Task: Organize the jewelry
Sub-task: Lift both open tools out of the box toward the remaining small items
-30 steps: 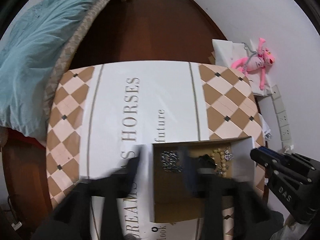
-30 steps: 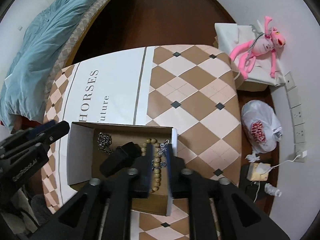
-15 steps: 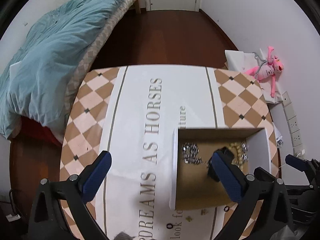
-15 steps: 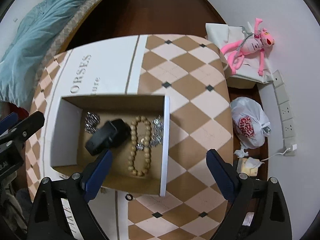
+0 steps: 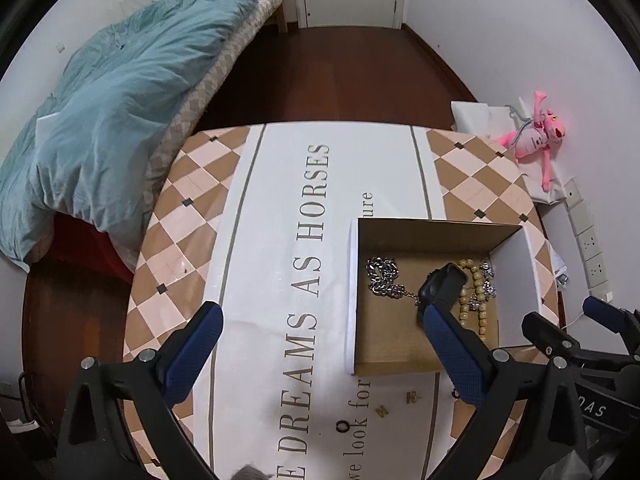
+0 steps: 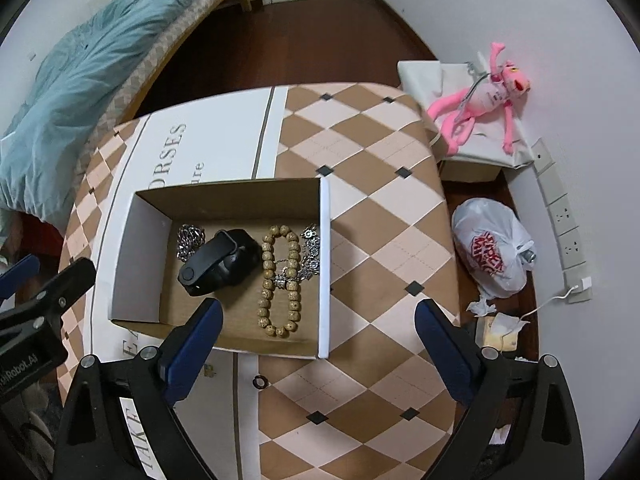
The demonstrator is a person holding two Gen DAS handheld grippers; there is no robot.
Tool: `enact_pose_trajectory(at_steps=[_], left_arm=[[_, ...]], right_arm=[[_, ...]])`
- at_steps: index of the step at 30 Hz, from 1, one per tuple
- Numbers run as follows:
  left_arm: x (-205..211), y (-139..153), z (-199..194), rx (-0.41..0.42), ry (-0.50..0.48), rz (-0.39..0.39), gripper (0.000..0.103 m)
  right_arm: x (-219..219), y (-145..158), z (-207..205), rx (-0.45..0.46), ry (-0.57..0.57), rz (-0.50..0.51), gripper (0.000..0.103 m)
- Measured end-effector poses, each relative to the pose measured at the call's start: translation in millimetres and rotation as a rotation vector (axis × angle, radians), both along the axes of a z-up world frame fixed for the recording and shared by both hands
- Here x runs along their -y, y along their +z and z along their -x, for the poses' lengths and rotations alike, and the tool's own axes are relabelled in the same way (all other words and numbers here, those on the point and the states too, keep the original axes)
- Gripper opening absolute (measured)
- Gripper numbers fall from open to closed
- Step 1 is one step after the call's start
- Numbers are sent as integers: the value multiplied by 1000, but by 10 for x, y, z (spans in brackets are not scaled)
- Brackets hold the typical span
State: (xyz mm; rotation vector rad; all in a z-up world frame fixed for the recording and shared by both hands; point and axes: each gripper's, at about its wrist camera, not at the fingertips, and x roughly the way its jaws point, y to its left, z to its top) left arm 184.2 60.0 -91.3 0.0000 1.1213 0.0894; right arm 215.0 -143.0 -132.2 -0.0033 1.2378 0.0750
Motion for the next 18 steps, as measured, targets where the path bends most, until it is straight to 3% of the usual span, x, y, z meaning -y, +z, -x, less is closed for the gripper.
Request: enact_pose_trajectory(at_steps=[13,18], left_arm=[[97,497,438,125,-13,15,103],[121,742,607,178,-27,28,103]], right_arm=[[79,648,486,190,-28,81,98],[93,922,680,251,-36,65,98]])
